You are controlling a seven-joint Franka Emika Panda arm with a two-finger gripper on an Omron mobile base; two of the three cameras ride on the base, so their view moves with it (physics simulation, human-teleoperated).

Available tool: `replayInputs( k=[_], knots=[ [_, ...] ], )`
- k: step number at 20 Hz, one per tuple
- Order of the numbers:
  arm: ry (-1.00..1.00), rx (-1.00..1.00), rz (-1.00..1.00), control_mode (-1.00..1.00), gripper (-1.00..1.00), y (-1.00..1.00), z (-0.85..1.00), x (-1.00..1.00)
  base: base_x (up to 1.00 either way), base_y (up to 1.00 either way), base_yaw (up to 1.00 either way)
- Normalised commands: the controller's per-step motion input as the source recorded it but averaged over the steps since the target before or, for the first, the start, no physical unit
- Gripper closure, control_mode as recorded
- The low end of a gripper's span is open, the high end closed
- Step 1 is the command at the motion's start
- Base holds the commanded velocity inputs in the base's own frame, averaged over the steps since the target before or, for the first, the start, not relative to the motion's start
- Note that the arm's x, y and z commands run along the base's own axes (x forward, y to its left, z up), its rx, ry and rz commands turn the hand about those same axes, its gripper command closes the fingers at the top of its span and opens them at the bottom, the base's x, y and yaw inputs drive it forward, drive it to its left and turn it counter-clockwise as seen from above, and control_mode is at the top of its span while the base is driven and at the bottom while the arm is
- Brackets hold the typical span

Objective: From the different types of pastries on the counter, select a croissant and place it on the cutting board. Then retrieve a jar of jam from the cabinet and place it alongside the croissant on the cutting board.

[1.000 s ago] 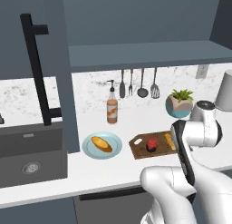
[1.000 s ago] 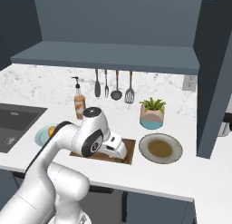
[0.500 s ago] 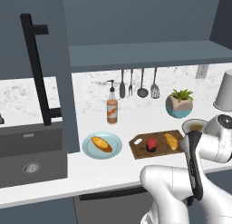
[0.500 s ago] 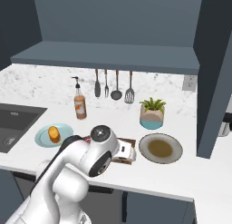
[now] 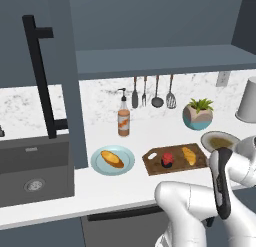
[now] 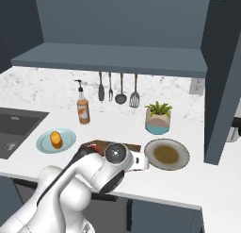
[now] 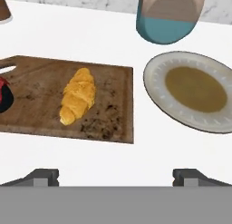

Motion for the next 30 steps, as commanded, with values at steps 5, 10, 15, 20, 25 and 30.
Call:
replayInputs(
  k=[5,10,15,20,25,30],
  knots=[
    [0.03,-0.02,0.0,-1.0,-1.0,0.0,0.21,0.42,0.0,0.0,0.0],
    [0.01,0.0,0.0,-1.0,-1.0,0.0,0.24,0.25,0.0,0.0,0.0],
    [0.1,0.0,-0.04,-1.0,-1.0,0.0,0.45,0.02,0.0,0.0,0.0],
    [0.14,0.0,-0.15,-1.0,-1.0,0.0,0.52,0.03,0.0,0.0,0.0],
    [0.03,0.0,-0.2,-1.0,-1.0,0.0,0.42,-0.01,0.0,0.0,0.0],
    [0.0,0.0,-0.23,-1.0,-1.0,0.0,0.32,-0.22,0.0,0.0,0.0]
  ],
)
